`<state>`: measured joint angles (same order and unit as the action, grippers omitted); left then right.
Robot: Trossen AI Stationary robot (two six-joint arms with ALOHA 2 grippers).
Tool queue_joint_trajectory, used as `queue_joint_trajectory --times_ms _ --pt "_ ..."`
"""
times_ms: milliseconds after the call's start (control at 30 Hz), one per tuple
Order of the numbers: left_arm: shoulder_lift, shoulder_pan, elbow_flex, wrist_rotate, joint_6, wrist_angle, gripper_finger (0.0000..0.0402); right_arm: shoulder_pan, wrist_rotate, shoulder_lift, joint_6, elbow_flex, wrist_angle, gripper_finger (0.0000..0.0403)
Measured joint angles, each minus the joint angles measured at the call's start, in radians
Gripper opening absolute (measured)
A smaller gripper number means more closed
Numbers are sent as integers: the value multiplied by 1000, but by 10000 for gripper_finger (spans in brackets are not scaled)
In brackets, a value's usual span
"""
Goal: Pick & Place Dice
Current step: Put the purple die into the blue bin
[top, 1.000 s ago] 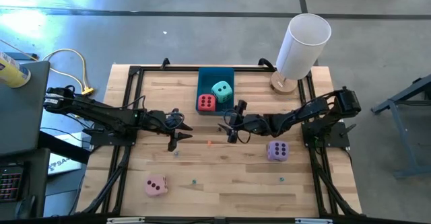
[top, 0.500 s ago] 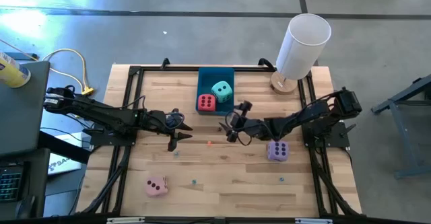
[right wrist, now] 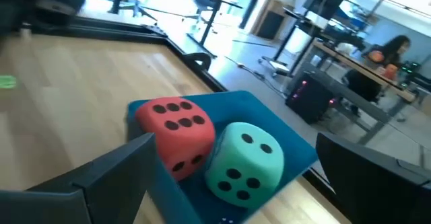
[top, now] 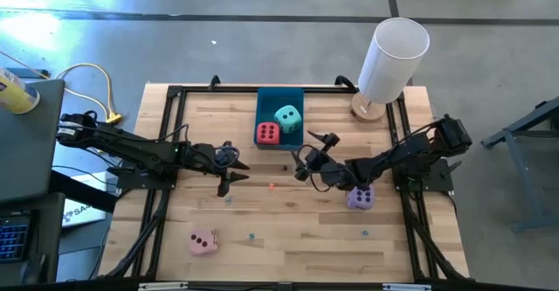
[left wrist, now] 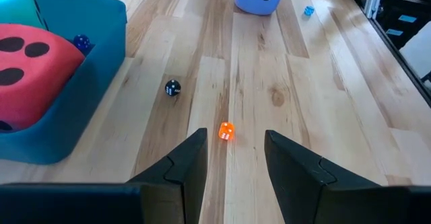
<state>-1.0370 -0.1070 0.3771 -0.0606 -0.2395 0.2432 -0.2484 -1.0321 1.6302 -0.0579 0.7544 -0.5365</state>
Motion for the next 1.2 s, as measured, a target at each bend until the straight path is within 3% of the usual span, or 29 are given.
queue_joint_trajectory --times_ms 167,367,467,700,867,1000,1200 --pt "0 0 0 0 0 -8 142 -83 -30 -38 44 0 19 398" --pt "0 0 0 0 0 -8 142 -200 -14 -212 203 0 220 397" --pt "0 0 0 0 0 -8 142 -236 98 -327 350 0 399 397" --pt "0 0 0 0 4 -8 142 -240 566 -560 805 0 846 397" --pt "0 0 0 0 37 -8 142 -257 725 -628 1013 0 1022 397" --pt "0 0 0 0 62 -7 142 -291 784 -639 1033 0 1066 397" --pt "0 0 0 0 108 -7 142 -307 928 -638 888 0 1167 397"
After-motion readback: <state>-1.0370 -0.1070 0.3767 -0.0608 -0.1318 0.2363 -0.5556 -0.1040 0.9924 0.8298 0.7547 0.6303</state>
